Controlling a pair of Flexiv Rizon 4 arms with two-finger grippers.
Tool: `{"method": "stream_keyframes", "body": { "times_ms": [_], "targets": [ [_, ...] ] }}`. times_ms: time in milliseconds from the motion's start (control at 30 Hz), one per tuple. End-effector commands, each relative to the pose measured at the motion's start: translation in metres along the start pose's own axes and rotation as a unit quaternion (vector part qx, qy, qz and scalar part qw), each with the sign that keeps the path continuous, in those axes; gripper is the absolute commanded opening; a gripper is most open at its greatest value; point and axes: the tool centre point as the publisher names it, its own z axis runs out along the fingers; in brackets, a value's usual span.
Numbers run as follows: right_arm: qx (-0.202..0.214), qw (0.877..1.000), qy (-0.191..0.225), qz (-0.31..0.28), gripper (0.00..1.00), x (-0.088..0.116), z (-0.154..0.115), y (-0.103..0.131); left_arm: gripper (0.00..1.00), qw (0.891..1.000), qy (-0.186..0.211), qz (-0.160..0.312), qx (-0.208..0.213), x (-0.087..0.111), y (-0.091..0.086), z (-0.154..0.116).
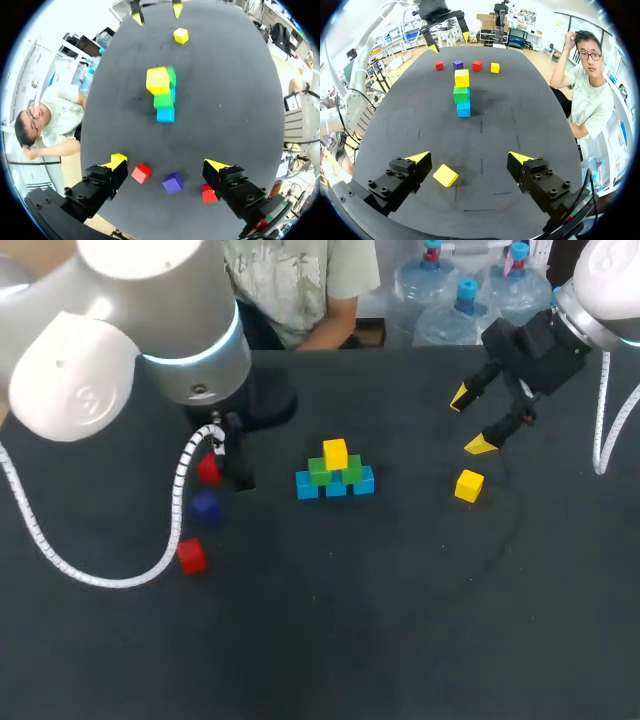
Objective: Place the blue cubes, place green cubes on the blue cubes, place the yellow cubes on the green cubes, then place the red cubes on the yellow cubes, and place purple cube on the red cubes.
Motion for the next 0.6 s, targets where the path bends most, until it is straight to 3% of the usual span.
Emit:
{"method": "stream_keyframes", "body": {
  "times_ms": [33, 200, 367, 600],
  "targets": [
    [0.001, 1.000, 0.000, 0.000, 1.00, 0.000, 0.000, 0.001, 1.00, 1.000, -0.024, 0.001, -0.004, 0.013, -0.006, 0.002],
    [0.006, 1.000, -0.002, -0.021, 1.00, -0.012, -0.009, 0.001, 1.00, 1.000, -0.024, 0.001, -0.004, 0.013, -0.006, 0.002],
    [-0.029, 0.996, 0.027, -0.076, 1.00, -0.032, 0.004, 0.005, 1.00, 1.000, -0.024, 0.001, -0.004, 0.013, -0.006, 0.002],
    [-0.079, 0.989, 0.051, -0.111, 1.00, -0.018, 0.015, 0.021, 1.00, 1.000, -0.024, 0.001, -0.004, 0.013, -0.006, 0.002]
  ]
}}
